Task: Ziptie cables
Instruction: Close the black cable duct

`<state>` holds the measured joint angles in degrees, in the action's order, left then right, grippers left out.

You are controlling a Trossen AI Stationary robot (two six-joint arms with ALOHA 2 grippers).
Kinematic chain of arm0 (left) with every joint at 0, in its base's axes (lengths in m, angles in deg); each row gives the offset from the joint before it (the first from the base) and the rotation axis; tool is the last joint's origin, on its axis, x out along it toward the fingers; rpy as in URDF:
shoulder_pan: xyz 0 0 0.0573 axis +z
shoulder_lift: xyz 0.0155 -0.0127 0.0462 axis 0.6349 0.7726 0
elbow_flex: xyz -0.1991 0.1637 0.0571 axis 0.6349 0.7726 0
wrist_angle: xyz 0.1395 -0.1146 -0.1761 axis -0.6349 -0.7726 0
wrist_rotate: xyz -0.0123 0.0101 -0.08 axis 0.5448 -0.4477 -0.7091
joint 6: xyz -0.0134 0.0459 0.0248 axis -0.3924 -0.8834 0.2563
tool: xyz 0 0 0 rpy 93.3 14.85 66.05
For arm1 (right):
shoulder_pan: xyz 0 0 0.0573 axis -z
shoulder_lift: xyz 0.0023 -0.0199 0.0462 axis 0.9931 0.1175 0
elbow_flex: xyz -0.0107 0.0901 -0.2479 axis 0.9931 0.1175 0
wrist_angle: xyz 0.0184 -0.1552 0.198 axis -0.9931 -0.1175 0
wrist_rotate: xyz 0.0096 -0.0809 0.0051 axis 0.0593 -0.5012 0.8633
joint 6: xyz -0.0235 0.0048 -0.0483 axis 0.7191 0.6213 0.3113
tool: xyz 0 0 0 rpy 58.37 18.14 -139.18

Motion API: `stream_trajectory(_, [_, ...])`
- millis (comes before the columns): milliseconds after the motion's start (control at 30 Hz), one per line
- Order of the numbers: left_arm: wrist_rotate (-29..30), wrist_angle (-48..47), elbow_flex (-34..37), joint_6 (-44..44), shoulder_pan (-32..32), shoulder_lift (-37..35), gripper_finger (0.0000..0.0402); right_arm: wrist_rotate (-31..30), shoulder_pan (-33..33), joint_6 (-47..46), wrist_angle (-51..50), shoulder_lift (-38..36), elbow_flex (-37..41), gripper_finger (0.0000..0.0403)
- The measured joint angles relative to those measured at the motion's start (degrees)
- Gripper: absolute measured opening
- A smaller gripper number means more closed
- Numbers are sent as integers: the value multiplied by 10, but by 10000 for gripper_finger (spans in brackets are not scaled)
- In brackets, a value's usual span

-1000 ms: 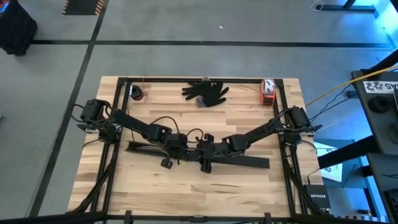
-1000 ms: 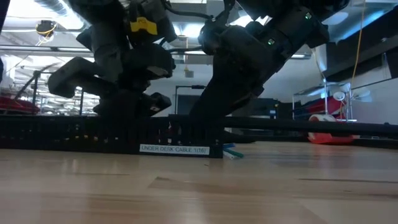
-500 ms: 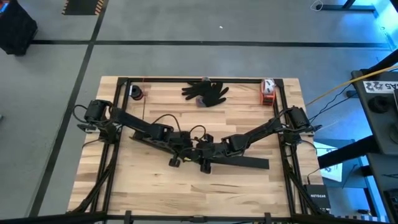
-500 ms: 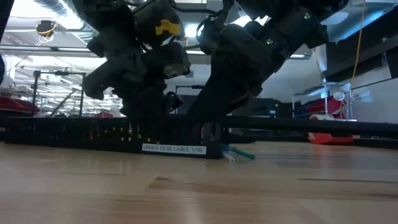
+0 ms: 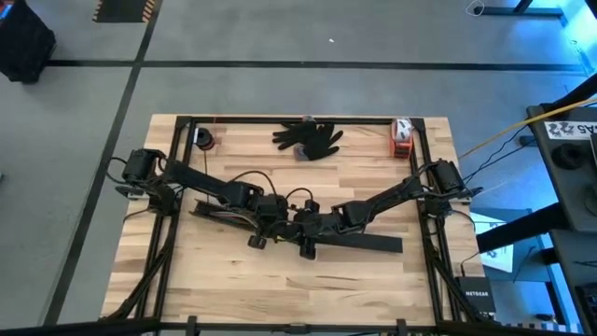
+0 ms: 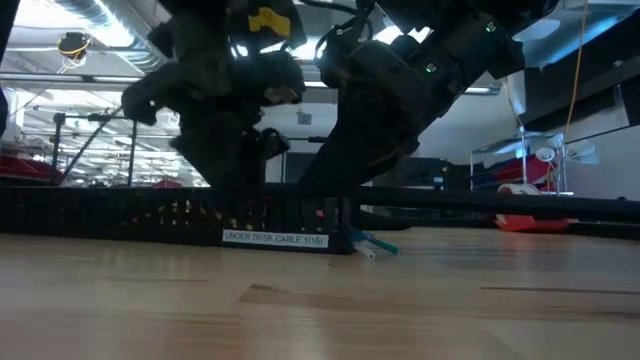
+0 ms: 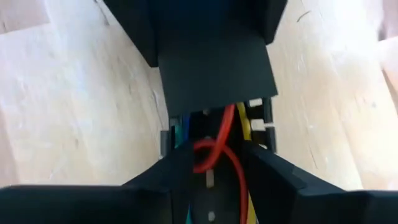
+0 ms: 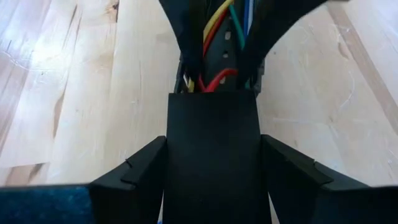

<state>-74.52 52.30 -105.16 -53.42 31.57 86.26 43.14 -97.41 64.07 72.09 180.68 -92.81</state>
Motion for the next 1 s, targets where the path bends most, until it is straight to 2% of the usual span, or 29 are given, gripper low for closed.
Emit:
stream_trajectory(367, [56,-74,-23,15,-1,-72,121,3,0,0,-3,0,1,218])
stream_trajectory(533, [56,-65,-23,90,1,-92,127,5,0,0,-4,0,1,218])
stream_trajectory(733, [56,-53,-23,133,0,-80,180,7,0,0,-4,0,1,218])
stream_trajectory(1000, [56,-52,-23,139,-8,-49,259,8,0,0,-4,0,2,218])
